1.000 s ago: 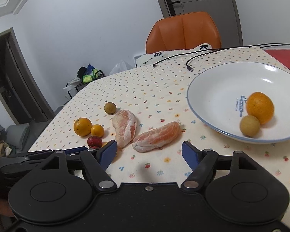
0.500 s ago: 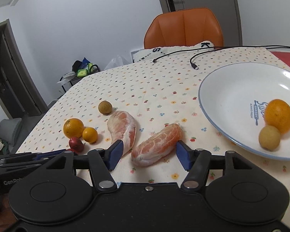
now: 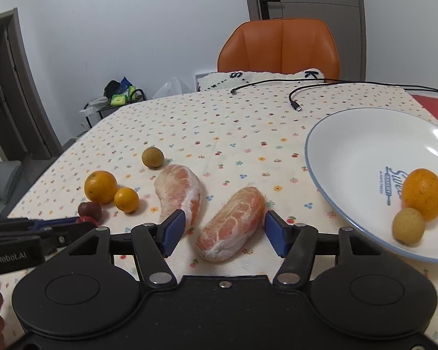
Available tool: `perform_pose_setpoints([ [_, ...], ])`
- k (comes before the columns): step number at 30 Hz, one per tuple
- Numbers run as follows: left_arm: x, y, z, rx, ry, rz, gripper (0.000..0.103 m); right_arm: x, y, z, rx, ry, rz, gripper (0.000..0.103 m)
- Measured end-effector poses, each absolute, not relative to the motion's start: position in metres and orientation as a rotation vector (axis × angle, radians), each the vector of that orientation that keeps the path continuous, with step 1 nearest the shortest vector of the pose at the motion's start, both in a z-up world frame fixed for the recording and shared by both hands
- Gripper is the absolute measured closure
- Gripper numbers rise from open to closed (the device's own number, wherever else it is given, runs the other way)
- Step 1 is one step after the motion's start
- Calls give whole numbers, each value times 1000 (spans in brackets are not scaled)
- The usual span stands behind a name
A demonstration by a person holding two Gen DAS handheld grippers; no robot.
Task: Organize fruits
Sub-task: 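Grasp a red plum with the left gripper while the right gripper grasps a pink pomelo segment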
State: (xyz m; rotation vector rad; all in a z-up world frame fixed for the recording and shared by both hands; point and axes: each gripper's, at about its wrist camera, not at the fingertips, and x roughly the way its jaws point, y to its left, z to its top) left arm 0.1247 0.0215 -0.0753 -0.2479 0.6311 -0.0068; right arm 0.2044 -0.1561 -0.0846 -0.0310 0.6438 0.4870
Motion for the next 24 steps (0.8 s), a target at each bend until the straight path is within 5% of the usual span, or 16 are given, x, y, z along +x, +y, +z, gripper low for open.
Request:
perform_pose_setpoints([
  [8, 122, 23, -76, -253, 624, 4, 81, 196, -166, -81, -56, 647, 456, 68],
  [24, 119, 27, -73, -266, 614, 9, 81, 206, -151, -85, -120, 620, 442, 64],
])
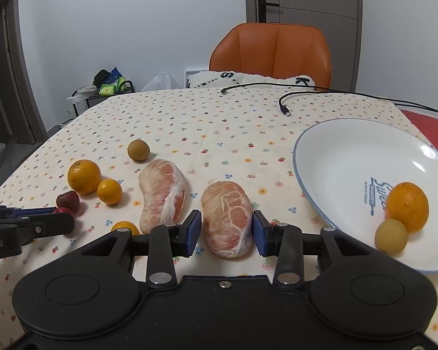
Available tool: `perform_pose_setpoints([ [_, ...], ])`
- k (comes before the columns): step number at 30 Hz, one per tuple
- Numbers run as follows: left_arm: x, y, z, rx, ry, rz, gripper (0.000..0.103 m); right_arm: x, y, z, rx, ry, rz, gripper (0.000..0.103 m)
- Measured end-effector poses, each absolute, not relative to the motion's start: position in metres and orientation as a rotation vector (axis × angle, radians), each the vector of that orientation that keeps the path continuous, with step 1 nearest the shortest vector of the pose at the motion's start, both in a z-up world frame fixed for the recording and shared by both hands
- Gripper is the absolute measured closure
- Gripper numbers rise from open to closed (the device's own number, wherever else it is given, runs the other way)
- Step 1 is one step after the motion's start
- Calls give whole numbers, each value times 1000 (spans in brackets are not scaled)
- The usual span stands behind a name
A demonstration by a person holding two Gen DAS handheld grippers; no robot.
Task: Organize fruits
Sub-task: 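Grasp a red plum with the left gripper while the right gripper grasps a pink pomelo segment, then carry the plum and pomelo segment over the white plate and release both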
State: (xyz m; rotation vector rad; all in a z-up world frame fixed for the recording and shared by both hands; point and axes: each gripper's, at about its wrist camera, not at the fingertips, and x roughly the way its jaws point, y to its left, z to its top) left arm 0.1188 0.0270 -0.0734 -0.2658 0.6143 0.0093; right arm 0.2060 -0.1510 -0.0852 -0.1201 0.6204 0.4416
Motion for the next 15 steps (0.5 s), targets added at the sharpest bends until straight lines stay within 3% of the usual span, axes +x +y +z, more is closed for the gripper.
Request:
perform_pose_setpoints([
  [4, 116, 25, -68, -258, 601, 11, 81, 206, -152, -85, -141, 611, 438, 71],
  [15, 117, 6, -54, -240, 566, -19, 81, 185, -176, -65, -69, 562, 458, 73],
])
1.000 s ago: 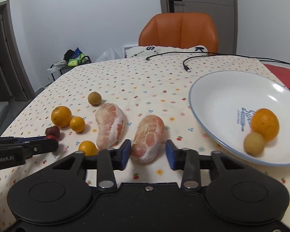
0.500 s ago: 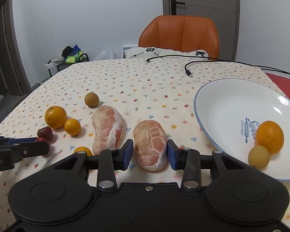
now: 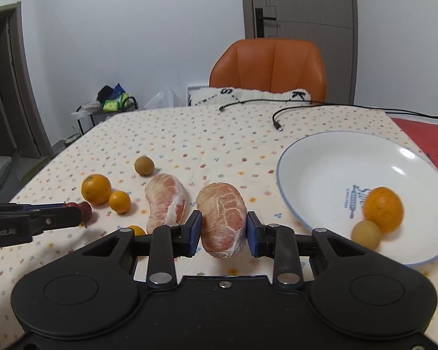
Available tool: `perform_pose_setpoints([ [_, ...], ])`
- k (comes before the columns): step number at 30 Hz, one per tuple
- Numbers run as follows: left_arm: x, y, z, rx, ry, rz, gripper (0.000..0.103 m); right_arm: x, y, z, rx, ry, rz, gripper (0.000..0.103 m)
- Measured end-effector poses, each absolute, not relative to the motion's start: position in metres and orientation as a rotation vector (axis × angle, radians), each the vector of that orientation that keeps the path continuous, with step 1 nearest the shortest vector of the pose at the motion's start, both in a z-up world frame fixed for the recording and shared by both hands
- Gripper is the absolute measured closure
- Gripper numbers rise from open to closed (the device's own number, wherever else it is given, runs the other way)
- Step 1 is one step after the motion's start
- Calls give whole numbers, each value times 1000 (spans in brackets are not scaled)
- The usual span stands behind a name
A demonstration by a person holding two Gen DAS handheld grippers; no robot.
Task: Organize fruits
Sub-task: 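Carry the plum and pomelo segment over the white plate and release both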
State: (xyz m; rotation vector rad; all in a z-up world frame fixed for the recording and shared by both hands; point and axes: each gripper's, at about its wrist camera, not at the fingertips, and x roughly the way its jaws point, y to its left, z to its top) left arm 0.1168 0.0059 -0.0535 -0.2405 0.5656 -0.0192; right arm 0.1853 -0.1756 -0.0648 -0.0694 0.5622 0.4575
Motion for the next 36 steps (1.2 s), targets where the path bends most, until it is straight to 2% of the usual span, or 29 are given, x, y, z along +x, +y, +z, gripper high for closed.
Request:
perform_pose_setpoints([
  [14, 137, -34, -31, -190, 519, -101, 81, 170, -213, -46, -9, 504, 398, 73],
  [36, 174, -95, -28, -129, 530, -161, 81, 177, -284, -39, 65, 444, 296, 73],
])
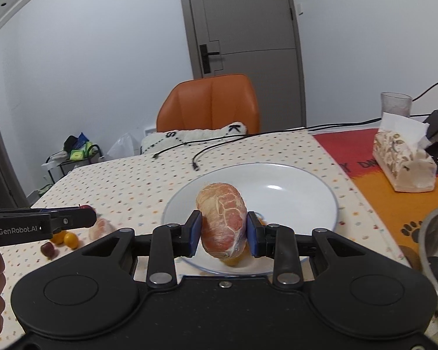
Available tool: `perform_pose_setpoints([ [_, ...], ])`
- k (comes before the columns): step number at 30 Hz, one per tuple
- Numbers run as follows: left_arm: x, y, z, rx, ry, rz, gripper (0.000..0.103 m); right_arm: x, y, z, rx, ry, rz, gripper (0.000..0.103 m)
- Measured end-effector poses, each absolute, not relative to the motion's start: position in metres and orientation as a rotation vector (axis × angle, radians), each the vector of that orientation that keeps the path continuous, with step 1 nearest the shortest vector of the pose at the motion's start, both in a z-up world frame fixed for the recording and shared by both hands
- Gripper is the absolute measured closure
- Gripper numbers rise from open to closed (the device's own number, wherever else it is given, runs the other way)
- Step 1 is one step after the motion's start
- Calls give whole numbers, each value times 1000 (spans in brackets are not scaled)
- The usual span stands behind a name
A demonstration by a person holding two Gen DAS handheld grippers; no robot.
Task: Organize fruits
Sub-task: 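Carry the plum and pomelo segment over the white plate and release both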
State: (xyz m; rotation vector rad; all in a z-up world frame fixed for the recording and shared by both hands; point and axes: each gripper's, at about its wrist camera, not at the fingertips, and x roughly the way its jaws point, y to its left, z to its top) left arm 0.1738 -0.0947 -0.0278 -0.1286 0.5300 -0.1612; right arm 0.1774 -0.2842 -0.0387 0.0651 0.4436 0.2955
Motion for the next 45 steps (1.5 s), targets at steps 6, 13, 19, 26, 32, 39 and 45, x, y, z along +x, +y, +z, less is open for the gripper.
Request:
perform_pose_setpoints([
  [6, 187, -107, -29, -117, 535, -169, 81, 186, -301, -41, 87, 436, 256, 73],
  [13, 202, -123, -34, -104, 557, -184, 81, 199, -317, -49, 104, 443, 215, 72],
  [19, 215, -136, -37, -91, 572, -197, 81, 211, -325, -54, 106, 447, 186, 72],
  [26, 227, -153, -43, -72, 592, -216, 81, 225, -334, -60, 118, 453, 173, 72],
  [32, 234, -161, -48, -63, 610, -219, 81, 234, -335, -62, 113, 452, 170, 72],
  [39, 234, -159, -47, -60, 616, -201, 77, 237, -334, -65, 108, 450, 174, 67],
  [45, 223, -147, -42, -70, 616, -181, 76, 227, -337, -58, 113, 437, 174, 67],
])
